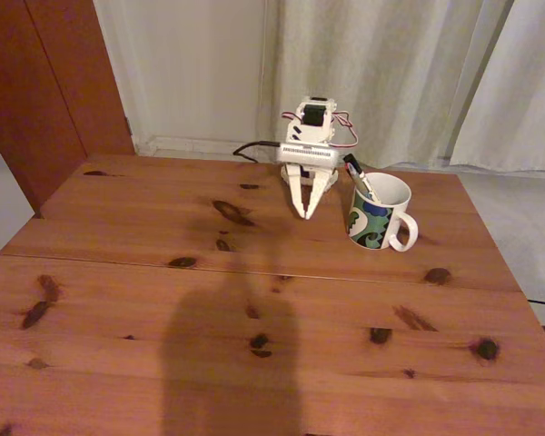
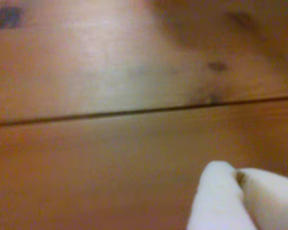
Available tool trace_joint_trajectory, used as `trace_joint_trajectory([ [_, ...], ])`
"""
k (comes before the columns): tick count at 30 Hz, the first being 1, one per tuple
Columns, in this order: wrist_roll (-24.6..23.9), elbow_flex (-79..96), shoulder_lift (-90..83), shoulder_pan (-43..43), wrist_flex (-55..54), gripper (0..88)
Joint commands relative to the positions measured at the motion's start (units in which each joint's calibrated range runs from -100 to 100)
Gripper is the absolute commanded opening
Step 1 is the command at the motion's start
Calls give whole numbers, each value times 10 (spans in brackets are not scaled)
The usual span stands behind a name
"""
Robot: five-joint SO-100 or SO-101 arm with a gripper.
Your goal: Clean up the desk and place the pens and markers into the cup
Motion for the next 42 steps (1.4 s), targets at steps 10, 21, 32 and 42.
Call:
trace_joint_trajectory([
  [10, 44, 11, -5, -42, 208, 6],
  [21, 54, 11, -5, -55, 280, 7],
  [32, 53, 11, -5, 15, 280, 7],
  [42, 51, 11, -5, 104, 280, 7],
])
